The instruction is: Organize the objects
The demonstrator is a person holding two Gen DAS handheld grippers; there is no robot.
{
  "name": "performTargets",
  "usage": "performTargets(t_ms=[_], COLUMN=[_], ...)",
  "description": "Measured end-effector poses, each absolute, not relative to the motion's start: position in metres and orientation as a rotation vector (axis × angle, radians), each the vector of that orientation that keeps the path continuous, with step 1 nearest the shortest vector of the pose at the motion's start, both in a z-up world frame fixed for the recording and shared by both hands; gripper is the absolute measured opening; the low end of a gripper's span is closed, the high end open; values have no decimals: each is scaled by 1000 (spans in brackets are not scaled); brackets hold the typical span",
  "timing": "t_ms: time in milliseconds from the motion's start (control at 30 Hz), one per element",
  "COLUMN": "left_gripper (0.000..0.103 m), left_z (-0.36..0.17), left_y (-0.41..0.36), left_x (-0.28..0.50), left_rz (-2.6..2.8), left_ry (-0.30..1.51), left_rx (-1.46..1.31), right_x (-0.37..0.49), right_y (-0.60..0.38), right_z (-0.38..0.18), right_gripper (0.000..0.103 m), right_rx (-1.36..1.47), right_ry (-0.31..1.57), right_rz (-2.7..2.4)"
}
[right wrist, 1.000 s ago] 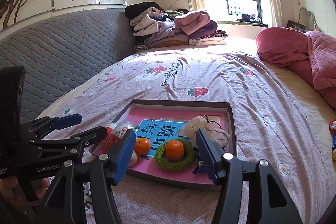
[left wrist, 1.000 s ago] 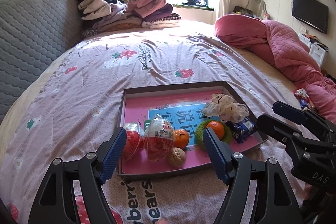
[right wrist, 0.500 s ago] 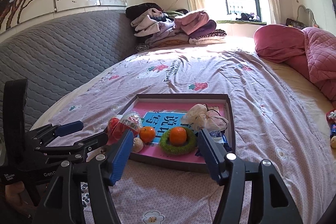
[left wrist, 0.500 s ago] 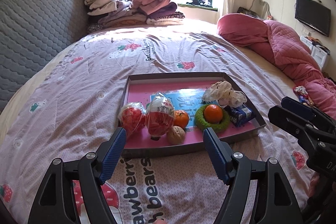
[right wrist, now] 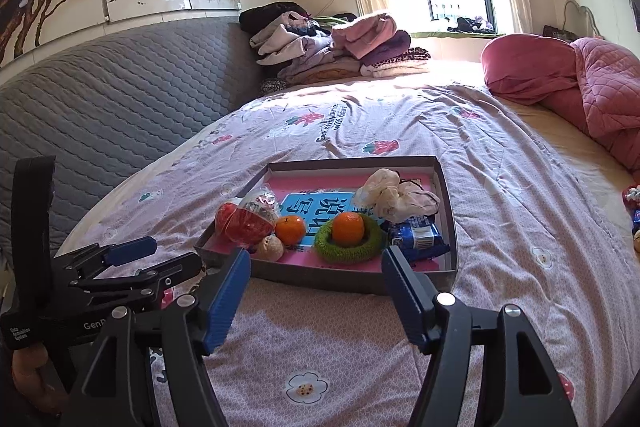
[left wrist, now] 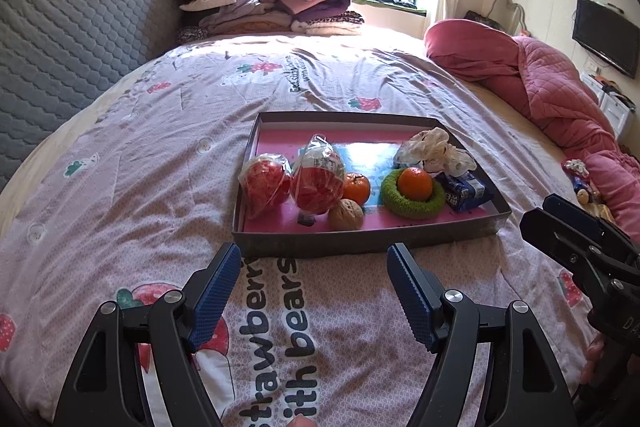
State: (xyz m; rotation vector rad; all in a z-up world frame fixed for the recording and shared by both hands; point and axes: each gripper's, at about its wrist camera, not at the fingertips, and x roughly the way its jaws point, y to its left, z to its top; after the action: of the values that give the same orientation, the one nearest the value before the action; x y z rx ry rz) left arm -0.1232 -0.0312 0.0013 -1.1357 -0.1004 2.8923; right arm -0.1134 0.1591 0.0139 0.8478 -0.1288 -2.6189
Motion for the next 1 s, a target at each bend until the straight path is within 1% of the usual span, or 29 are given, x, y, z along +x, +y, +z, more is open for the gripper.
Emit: performTargets(t_ms=[300,767,1000], left_gripper=[77,77,77], left_z=[-10,-31,-38], left_y=[-28,-18,-18], left_x=[-110,-102,-103], left_rz=[2903,2896,2889], left_ry=[-115,-61,-76], left_rx=[-1135,-1155,-1153], right_x=[-105,-100,-103], right_y=[157,163,164], right_z=[-8,-28,-34], right_gripper=[68,68,68], right_rx=[915,964,969], right_ry=[-83,-91,-96], right_rz=[-2653,-2681,-2686])
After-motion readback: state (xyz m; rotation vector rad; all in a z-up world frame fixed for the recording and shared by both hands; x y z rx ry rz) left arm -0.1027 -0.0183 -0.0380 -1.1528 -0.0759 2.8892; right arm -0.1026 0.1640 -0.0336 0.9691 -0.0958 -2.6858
